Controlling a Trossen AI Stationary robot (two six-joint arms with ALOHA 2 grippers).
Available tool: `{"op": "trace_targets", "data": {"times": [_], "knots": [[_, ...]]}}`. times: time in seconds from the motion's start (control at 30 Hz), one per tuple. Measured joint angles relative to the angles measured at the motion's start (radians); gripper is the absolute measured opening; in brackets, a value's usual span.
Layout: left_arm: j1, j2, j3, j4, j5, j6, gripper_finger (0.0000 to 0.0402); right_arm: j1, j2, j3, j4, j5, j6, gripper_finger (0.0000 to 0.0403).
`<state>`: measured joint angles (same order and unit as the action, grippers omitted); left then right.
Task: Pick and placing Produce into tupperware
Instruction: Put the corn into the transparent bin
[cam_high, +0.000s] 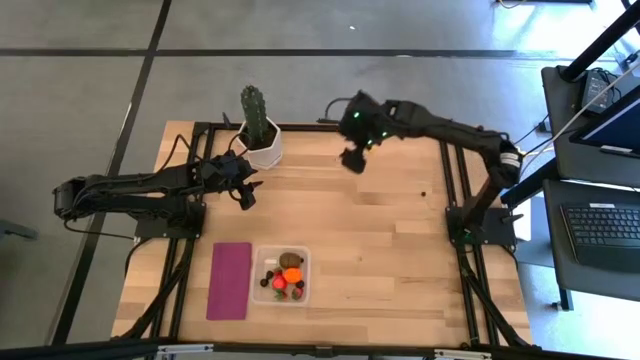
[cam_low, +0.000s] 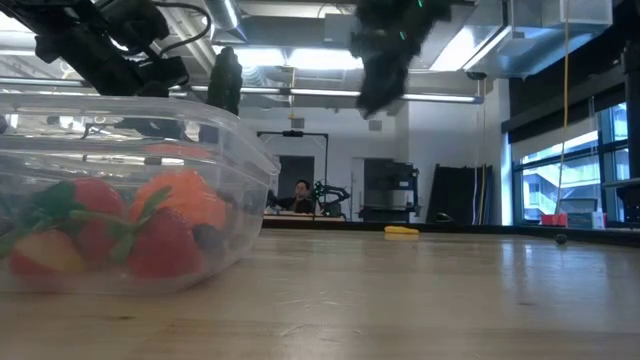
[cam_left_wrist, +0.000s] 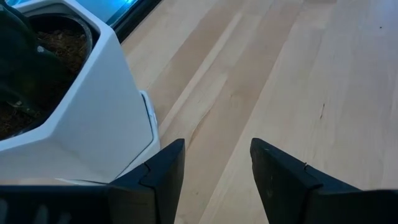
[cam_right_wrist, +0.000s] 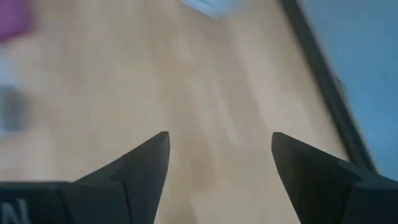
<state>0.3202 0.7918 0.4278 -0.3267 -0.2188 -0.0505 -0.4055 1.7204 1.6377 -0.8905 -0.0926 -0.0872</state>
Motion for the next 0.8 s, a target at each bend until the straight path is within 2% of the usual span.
{"op": "trace_targets", "data": {"times": [0.17,0.27,0.37,0.8], "knots": [[0.000,0.000,0.000,0.000,0.000,0.000,0.0176,-0.135,-0.022,-0.098,0.016,0.077,0.047,0.0282],[0.000,0.000,0.000,0.000,0.000,-0.001,0.0176,-0.204,0.007,-0.127,0.038,0.116,0.133,0.0282],[0.000,0.000,0.000,0.000,0.000,-0.001,0.0176,-0.255,0.054,-0.128,0.051,0.121,0.136,0.0282],[0.000,0.000,0.000,0.004,0.000,-0.026,0.0176,-0.334,0.288,-0.128,0.066,0.117,0.068,0.0282]]}}
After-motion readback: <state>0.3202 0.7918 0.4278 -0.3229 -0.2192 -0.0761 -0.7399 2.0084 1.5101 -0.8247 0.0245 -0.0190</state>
